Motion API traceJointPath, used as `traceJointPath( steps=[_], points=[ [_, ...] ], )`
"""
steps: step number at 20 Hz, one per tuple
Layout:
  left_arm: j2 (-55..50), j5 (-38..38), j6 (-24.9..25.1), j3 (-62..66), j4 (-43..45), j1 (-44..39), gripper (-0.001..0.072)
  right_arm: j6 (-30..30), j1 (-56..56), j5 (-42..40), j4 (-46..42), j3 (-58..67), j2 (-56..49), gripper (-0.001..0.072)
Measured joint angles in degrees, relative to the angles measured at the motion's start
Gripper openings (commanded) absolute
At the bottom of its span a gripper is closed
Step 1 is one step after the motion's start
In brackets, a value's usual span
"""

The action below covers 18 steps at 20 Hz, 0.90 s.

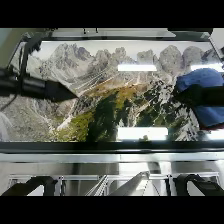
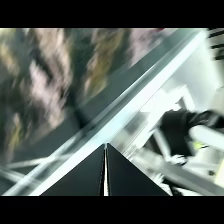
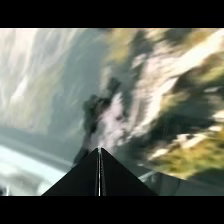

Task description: Fold the shirts.

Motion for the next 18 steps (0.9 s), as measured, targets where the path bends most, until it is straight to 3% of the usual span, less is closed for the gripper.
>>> traceJointPath(
  steps=[6,18],
  points=[
    [14.4,7.1,-1.1,-18.3,4.2,-1.5,-0.0001,-0.3,12.0,-10.1,0.5,-11.8,0.2,0.0023],
    [18.8,9.4,-1.7,-22.2,5.1,-1.7,0.0000,-0.6,14.2,-12.7,3.3,-14.7,0.5,0.0023]
  ],
)
